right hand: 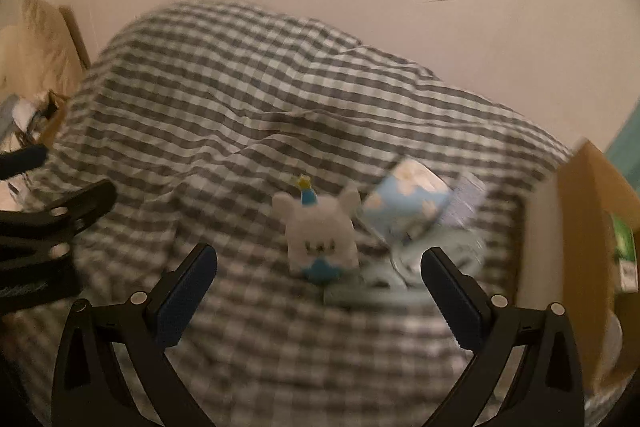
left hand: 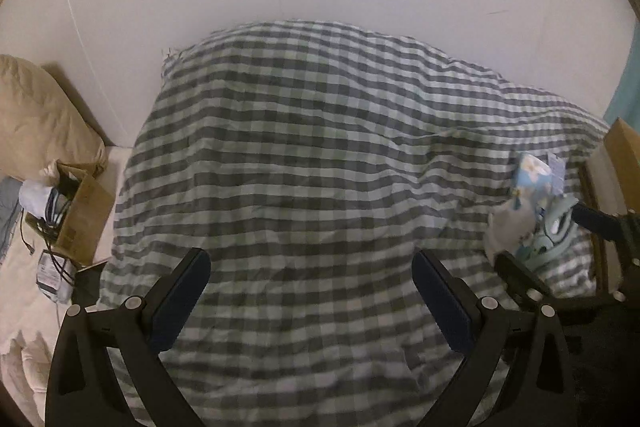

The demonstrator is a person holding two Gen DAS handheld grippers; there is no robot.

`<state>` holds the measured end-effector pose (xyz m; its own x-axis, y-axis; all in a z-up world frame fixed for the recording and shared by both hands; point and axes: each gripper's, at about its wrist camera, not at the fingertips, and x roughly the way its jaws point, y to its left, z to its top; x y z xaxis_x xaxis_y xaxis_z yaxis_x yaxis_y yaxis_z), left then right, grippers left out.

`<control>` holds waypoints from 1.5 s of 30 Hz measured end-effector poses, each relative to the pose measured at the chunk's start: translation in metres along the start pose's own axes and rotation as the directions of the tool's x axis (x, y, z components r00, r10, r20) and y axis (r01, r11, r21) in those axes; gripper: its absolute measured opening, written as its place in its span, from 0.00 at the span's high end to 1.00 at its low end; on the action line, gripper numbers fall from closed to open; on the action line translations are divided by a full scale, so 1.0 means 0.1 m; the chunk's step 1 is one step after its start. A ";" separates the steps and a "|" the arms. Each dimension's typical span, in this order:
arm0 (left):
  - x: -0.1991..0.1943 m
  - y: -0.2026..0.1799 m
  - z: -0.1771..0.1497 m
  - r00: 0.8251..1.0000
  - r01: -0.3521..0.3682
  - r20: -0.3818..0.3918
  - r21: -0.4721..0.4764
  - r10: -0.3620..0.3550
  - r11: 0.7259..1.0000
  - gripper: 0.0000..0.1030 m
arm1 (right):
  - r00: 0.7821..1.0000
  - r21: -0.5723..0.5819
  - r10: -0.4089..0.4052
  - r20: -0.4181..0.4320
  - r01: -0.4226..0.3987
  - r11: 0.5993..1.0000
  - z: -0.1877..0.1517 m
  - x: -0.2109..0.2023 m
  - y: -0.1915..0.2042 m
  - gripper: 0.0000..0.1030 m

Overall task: Organize objects
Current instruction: 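Grasp the white bear toy with the right gripper, then grasp the pale green folding hanger with the left gripper while the right holds the bear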

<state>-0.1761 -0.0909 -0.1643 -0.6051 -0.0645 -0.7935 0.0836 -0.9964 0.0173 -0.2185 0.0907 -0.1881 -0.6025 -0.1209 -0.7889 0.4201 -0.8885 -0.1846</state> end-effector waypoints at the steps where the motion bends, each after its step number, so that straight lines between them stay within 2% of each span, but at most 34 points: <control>1: 0.03 0.00 -0.01 1.000 0.005 -0.005 -0.003 -0.005 1.000 0.00 | 1.000 -0.028 0.022 -0.008 -0.022 0.999 0.02 0.09 0.01 0.03; 2: 0.07 0.00 -0.01 1.000 0.016 -0.011 -0.006 -0.016 1.000 0.00 | 0.999 -0.026 0.025 -0.025 -0.026 0.999 0.03 0.19 0.01 0.04; 5: 0.13 -0.01 -0.03 0.999 0.027 -0.027 -0.009 -0.027 1.000 0.00 | 0.997 -0.004 0.039 -0.065 -0.039 0.999 0.04 0.33 -0.04 0.17; 8: 0.16 -0.04 -0.04 0.999 0.030 -0.039 -0.008 -0.030 1.000 0.00 | 0.995 0.024 0.073 -0.071 -0.072 0.997 0.01 0.33 -0.10 0.47; 9: 0.16 -0.05 -0.04 0.999 0.027 -0.039 -0.002 -0.027 1.000 0.00 | 0.994 0.033 0.083 -0.066 -0.081 0.996 0.01 0.29 -0.12 0.53; 10: 0.14 -0.07 -0.05 0.999 0.023 -0.035 0.005 -0.023 1.000 0.00 | 0.994 0.039 0.097 -0.056 -0.095 0.995 0.00 0.23 -0.15 0.56; 18: -0.17 -0.43 -0.03 0.998 0.066 0.013 0.049 -0.067 0.997 0.00 | 0.981 0.073 0.171 0.094 -0.178 0.981 0.04 -0.76 -0.54 0.56; 20: -0.23 -0.58 -0.02 0.994 0.108 0.021 0.058 -0.110 0.992 0.00 | 0.984 0.067 0.148 0.096 -0.155 0.986 0.01 -0.92 -0.66 0.56; 23: -0.28 -0.86 0.01 0.985 0.164 0.028 0.096 -0.168 0.982 0.00 | 0.991 0.070 0.113 0.074 -0.118 0.991 -0.10 -0.99 -0.83 0.56; 26: -0.22 -1.18 0.03 0.977 0.211 0.009 0.158 -0.215 0.965 0.01 | 0.989 0.091 0.144 0.039 -0.147 0.985 -0.23 -0.94 -0.96 0.56; 28: -0.10 -1.35 0.00 0.981 0.194 -0.023 0.211 -0.193 0.958 0.01 | 0.988 0.104 0.155 0.025 -0.157 0.982 -0.29 -0.88 -1.01 0.56; 29: -0.04 -1.39 -0.02 0.982 0.191 -0.037 0.217 -0.187 0.957 0.01 | 0.980 0.119 0.196 0.014 -0.196 0.973 -0.31 -0.82 -1.05 0.56; 31: 0.06 -1.40 -0.06 0.984 0.179 -0.060 0.229 -0.170 0.957 0.02 | 0.975 0.125 0.222 0.007 -0.221 0.967 -0.32 -0.76 -1.06 0.56; 35: 0.26 -1.36 -0.08 0.983 0.173 -0.100 0.196 -0.156 0.965 0.02 | 0.982 0.084 0.189 -0.007 -0.187 0.979 -0.33 -0.65 -0.99 0.56; 38: 0.32 -1.41 -0.10 0.981 0.182 -0.110 0.208 -0.162 0.961 0.02 | 0.996 0.039 0.084 -0.012 -0.084 0.996 -0.39 -0.62 -0.96 0.56; 40: 0.33 -1.51 -0.12 0.979 0.194 -0.109 0.242 -0.172 0.951 0.02 | 0.999 0.058 0.039 -0.009 -0.038 0.998 -0.42 -0.64 -1.03 0.57; 45: 0.37 -1.82 -0.12 0.970 0.241 -0.114 0.328 -0.215 0.913 0.02 | 1.000 0.091 -0.006 -0.009 0.007 0.996 -0.42 -0.64 -1.13 0.57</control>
<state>-0.2039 0.0885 -0.2041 -0.5148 0.1584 -0.8425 -0.3294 -0.9439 0.0238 -0.1984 0.2171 -0.1412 -0.5992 -0.1113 -0.7928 0.3524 -0.9259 -0.1364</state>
